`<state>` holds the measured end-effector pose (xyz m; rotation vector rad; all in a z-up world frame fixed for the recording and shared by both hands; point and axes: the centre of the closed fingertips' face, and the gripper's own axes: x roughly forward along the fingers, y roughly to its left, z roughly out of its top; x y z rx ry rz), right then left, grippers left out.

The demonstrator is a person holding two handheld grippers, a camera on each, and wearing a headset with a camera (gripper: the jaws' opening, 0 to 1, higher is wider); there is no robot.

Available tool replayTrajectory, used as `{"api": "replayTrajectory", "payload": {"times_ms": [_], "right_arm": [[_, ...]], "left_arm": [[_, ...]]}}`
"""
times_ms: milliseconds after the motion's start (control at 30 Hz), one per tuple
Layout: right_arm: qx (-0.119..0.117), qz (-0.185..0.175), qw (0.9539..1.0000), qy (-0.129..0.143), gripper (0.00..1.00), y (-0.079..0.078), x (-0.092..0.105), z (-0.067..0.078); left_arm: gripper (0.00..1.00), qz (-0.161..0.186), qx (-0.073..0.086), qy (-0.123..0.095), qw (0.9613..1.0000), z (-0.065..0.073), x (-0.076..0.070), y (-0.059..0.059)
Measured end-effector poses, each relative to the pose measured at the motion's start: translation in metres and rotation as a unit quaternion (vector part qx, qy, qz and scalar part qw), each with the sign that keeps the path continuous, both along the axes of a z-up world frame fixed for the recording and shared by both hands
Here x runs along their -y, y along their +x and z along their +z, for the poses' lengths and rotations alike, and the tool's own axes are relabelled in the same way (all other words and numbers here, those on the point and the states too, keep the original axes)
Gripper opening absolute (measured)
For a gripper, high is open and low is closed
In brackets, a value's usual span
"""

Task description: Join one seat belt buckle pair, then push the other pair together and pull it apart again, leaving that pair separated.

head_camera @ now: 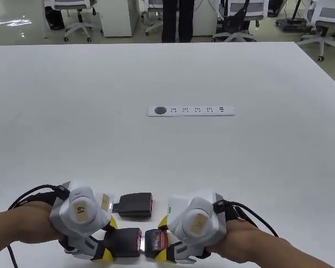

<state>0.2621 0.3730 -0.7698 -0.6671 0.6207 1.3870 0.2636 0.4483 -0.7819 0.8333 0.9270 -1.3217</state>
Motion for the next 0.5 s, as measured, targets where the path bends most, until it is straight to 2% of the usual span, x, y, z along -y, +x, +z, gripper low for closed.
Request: {"api": "replayTrajectory", "payload": {"times_ms": [233,367,433,500], "right_arm": [[0.001,0.001,0.9999,0.010,0.27,0.0021,0.0000,-0.0004],[0.002,0.006,1.0000,0.006,0.28,0.0009,-0.0010,-0.0002],[0.015,0.024,0.9996,-0.002,0.29,-0.0008,0.0005,0.0002],[0.014,0.024,0.9996,-0.002,0.30,-0.0016,0.0018,0.0002]], "left_arm": [[0.32,-0.009,0.002,-0.006,0.9999,0.0007,0.0000,-0.0013],[0.32,-0.008,0.003,-0.003,1.0000,0.0011,0.0015,-0.0029],[0.33,-0.006,0.003,-0.003,1.0000,0.0014,0.0008,-0.0028],[0.33,-0.006,0.004,-0.002,1.0000,0.0013,0.0005,-0.0023]]}}
